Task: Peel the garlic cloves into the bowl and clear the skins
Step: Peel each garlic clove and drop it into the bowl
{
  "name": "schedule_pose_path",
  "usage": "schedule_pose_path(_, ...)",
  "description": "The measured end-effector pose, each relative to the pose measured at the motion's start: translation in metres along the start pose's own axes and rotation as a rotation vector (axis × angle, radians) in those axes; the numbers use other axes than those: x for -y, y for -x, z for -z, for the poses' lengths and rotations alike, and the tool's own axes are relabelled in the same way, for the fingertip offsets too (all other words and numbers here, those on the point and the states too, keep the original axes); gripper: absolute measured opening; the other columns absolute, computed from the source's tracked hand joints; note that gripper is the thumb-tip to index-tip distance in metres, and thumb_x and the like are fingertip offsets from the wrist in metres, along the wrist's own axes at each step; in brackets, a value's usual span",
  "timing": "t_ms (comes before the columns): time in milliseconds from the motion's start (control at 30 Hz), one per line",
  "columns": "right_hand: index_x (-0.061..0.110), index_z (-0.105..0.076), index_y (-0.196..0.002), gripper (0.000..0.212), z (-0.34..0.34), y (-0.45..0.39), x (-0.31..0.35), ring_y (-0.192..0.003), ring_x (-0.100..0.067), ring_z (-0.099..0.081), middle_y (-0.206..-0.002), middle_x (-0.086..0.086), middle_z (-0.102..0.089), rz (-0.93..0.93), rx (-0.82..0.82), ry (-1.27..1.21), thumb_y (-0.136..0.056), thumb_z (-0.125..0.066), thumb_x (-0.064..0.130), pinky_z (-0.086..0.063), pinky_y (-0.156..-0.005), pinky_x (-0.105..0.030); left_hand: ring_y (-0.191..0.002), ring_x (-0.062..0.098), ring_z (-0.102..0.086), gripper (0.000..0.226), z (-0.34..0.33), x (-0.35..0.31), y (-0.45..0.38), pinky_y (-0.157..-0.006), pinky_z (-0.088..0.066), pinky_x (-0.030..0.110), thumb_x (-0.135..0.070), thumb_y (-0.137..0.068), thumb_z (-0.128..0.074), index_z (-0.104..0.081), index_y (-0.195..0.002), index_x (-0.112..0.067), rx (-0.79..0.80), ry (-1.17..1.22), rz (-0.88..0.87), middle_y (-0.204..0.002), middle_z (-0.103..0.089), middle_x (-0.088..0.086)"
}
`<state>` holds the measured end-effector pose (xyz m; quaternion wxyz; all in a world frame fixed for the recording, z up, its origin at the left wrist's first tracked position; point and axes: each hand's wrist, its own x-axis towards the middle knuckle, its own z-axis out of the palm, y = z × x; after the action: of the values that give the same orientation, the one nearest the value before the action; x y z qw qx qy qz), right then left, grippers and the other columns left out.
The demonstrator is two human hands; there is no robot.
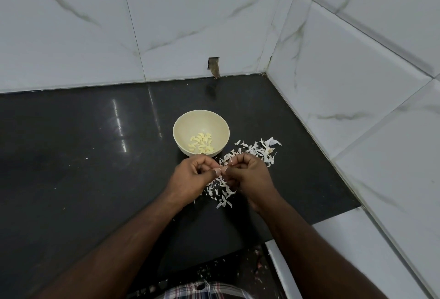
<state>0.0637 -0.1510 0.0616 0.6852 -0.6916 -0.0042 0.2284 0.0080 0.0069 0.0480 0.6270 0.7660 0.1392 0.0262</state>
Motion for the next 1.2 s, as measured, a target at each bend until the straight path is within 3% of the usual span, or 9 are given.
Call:
schedule_pose_path(133, 0.027, -0.063, -0.080, 0.018, 0.000, -0.001, -0.011, -0.067, -0.025, -0.066, -0.075, -0.001, -0.070, 0.297, -0.072, 0.408, -0.079, -0.078, 0.017, -0.056, -0.063, -0.041, -0.062, 0.014, -0.058, 0.008, 0.000, 0.000, -0.001, -0.066, -0.047, 0.032, -0.014, -0.085, -0.077, -0.073, -0.078, -0.011, -0.017, 0.067, 0.109, -0.073, -0.071, 0.015)
schedule_pose_path(333, 0.019, -0.064, -0.082, 0.013, -0.002, 0.002, -0.015, -0.073, -0.009, -0.065, -0.080, 0.010, -0.070, 0.600, -0.064, 0.668, -0.084, -0.071, 0.007, -0.054, -0.069, -0.036, -0.058, 0.012, -0.055, 0.004, 0.001, -0.002, -0.002, -0.052, -0.043, 0.019, -0.002, -0.084, -0.070, -0.070, -0.080, -0.002, 0.011, 0.128, 0.203, -0.068, -0.069, 0.009)
schedule_pose_path(467, 0.022, -0.064, -0.082, 0.014, -0.004, 0.002, -0.015, -0.069, -0.008, -0.063, -0.075, 0.011, -0.068, 0.518, -0.091, 0.684, -0.083, -0.072, 0.010, -0.052, -0.066, -0.030, -0.058, 0.011, -0.055, 0.003, 0.001, -0.002, -0.001, -0.049, -0.042, 0.014, -0.001, -0.085, -0.069, -0.070, -0.085, 0.001, 0.024, 0.159, 0.214, -0.068, -0.069, 0.008)
schedule_pose_path(533, 0.024, -0.063, -0.081, 0.015, -0.004, 0.000, -0.013, -0.065, -0.005, -0.061, -0.073, 0.010, -0.067, 0.419, -0.116, 0.648, -0.081, -0.075, 0.015, -0.051, -0.062, -0.025, -0.061, 0.011, -0.059, 0.001, 0.000, -0.001, 0.001, -0.054, -0.045, 0.015, -0.002, -0.085, -0.074, -0.073, -0.086, -0.002, 0.023, 0.192, 0.170, -0.070, -0.070, 0.010)
schedule_pose_path(600, 0.026, -0.062, -0.080, 0.019, -0.003, -0.003, -0.011, -0.062, -0.005, -0.060, -0.072, 0.006, -0.068, 0.294, -0.107, 0.539, -0.079, -0.079, 0.018, -0.051, -0.060, -0.028, -0.067, 0.012, -0.062, 0.004, 0.001, 0.000, 0.001, -0.062, -0.049, 0.020, -0.006, -0.084, -0.078, -0.076, -0.086, -0.009, 0.022, 0.187, 0.120, -0.075, -0.072, 0.013)
schedule_pose_path(800, 0.011, -0.061, -0.080, 0.019, -0.001, -0.002, -0.005, -0.055, -0.013, -0.060, -0.065, -0.007, -0.066, 0.081, -0.018, 0.243, -0.078, -0.073, -0.003, -0.046, -0.055, -0.028, -0.080, 0.013, -0.069, 0.014, 0.003, 0.000, 0.002, -0.078, -0.055, 0.028, -0.003, -0.088, -0.074, -0.079, -0.092, -0.015, 0.084, 0.072, 0.007, -0.083, -0.077, 0.005)
schedule_pose_path(1000, 0.018, -0.061, -0.079, 0.021, -0.004, 0.000, -0.007, -0.056, -0.003, -0.063, -0.067, 0.004, -0.069, 0.194, -0.047, 0.421, -0.078, -0.081, 0.012, -0.050, -0.056, -0.025, -0.072, 0.023, -0.060, 0.025, -0.001, 0.003, 0.001, -0.071, -0.048, 0.034, -0.001, -0.084, -0.072, -0.081, -0.084, -0.025, 0.006, 0.091, 0.039, -0.080, -0.073, 0.017)
schedule_pose_path(1100, 0.023, -0.063, -0.081, 0.016, -0.006, 0.003, -0.011, -0.065, -0.005, -0.065, -0.074, 0.006, -0.070, 0.295, -0.079, 0.535, -0.081, -0.079, 0.019, -0.055, -0.064, -0.029, -0.069, 0.021, -0.057, 0.017, -0.002, 0.001, 0.000, -0.063, -0.046, 0.028, 0.002, -0.081, -0.072, -0.078, -0.082, -0.014, -0.052, 0.182, 0.105, -0.076, -0.067, 0.025)
schedule_pose_path(1200, 0.023, -0.063, -0.082, 0.015, -0.008, 0.005, -0.015, -0.070, -0.007, -0.063, -0.074, 0.008, -0.068, 0.426, -0.096, 0.611, -0.083, -0.077, 0.017, -0.051, -0.067, -0.027, -0.067, 0.017, -0.059, 0.011, -0.003, 0.000, -0.001, -0.054, -0.045, 0.020, 0.005, -0.084, -0.069, -0.075, -0.088, -0.004, -0.069, 0.258, 0.169, -0.072, -0.066, 0.015)
